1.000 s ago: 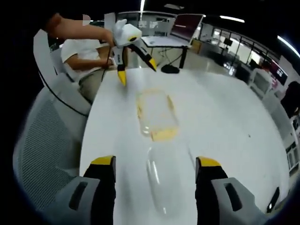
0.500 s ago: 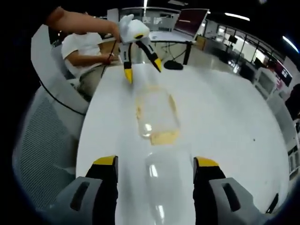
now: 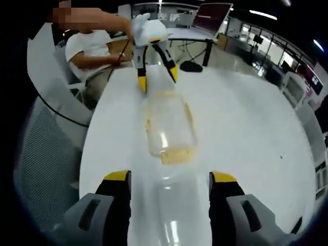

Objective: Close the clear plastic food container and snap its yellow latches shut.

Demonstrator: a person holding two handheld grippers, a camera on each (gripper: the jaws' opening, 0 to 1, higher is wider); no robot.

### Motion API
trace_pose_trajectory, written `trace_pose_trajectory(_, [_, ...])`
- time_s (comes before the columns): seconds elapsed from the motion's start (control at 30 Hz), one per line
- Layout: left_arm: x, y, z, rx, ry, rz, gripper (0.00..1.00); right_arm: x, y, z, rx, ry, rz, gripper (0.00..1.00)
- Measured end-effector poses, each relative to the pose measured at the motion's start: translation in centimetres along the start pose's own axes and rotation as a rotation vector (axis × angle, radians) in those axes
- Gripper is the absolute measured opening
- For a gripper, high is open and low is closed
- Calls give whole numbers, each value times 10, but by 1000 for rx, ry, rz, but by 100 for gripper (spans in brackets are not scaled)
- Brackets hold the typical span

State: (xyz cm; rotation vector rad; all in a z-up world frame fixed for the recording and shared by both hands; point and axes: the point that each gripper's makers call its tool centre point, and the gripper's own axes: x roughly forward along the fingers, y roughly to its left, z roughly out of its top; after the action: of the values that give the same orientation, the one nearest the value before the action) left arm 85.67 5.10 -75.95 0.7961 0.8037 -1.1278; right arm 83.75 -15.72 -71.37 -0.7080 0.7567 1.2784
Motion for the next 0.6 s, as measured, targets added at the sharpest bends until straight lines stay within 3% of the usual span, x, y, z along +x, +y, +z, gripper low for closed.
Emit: trace_pose_trajectory(0.6, [18, 7, -11, 100, 81, -85, 44, 22, -4, 7, -9, 49, 36, 57])
